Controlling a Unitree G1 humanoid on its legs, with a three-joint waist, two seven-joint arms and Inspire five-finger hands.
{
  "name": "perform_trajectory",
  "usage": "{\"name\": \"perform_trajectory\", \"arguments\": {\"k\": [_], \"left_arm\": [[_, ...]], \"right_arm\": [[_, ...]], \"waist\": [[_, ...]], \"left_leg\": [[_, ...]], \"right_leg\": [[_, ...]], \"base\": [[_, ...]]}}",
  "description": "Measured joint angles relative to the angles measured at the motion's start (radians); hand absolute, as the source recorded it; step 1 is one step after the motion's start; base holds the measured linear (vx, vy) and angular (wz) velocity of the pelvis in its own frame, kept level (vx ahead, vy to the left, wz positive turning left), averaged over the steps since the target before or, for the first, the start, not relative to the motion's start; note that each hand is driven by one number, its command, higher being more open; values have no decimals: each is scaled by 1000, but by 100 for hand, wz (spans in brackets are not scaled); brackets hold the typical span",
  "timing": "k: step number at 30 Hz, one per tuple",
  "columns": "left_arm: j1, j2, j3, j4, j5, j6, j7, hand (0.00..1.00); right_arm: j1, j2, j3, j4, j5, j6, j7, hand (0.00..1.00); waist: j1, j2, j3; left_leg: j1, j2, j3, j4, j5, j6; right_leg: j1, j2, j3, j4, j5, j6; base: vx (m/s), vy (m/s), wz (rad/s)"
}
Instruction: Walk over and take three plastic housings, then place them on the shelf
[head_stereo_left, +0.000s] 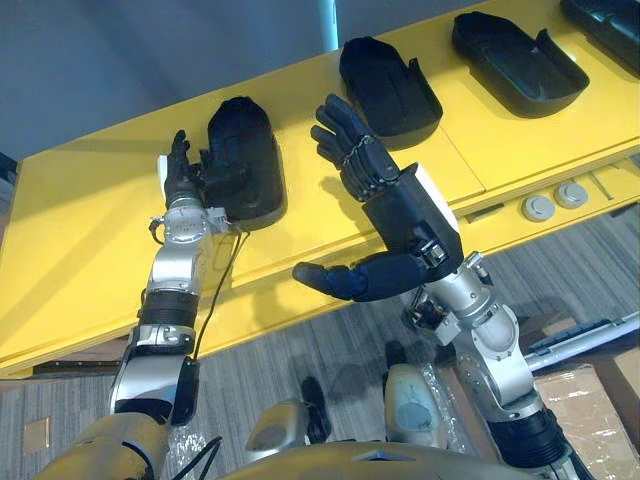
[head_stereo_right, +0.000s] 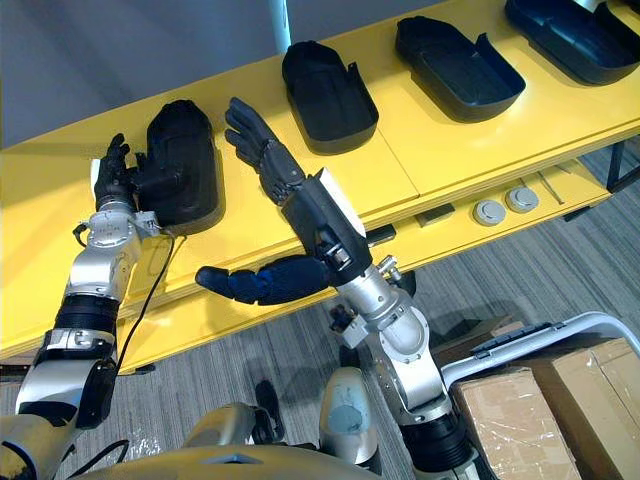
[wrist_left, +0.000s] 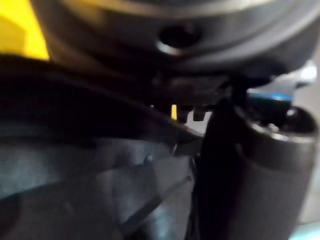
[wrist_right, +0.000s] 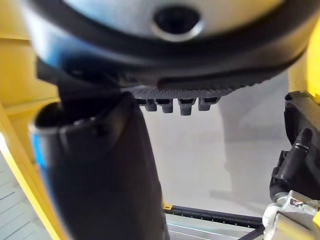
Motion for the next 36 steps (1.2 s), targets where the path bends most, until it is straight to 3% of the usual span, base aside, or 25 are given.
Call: {"name": "perform_trajectory", "arguments": {"k": [10, 15, 20, 28, 33, 36], "left_arm": [[18, -4, -15, 21, -8, -76, -39, 100], [44, -17, -15, -159, -36, -122, -67, 100], [59, -31, -17, -344, -48, -210, -81, 100], [100, -28, 30, -374, 152, -225, 1, 100], [222, -23, 120, -412, 152, -251, 43, 100], [422, -88, 152, -606, 147, -269, 48, 100]], "right_arm": [[59, 13, 6, 51, -1, -32, -6, 100], [60, 56, -2, 129, -5, -51, -37, 100], [61, 69, -6, 179, -76, -51, -70, 100], [59, 58, -10, 179, -115, -52, -57, 100], [59, 21, -34, 209, -166, -52, -55, 100], [63, 19, -63, 236, -243, -51, -109, 100]], "waist": [[-12, -2, -2], [0, -4, -6], [4, -6, -71], [9, -3, -137], [16, -4, -163], [43, -10, -174]], "left_leg": [[41, 3, -32, -7, -1, 4], [58, 2, -31, -22, 8, 16], [86, 1, -34, -50, 8, 16], [124, 1, -38, -77, 10, 14], [124, 2, -61, -98, 28, 10], [122, 1, -92, -113, 37, 9]], "right_leg": [[91, 5, -34, -76, 17, 13], [129, 10, -41, -142, 48, 14], [162, 12, -55, -177, 48, 14], [202, 18, -59, -205, 49, 15], [220, 19, -92, -230, 58, 12], [240, 20, -120, -253, 63, 12]], "base": [[-4, -8, 6], [26, 14, 0], [78, 24, 4], [14, 7, -1], [-15, -21, 15], [25, -18, 30]]}}
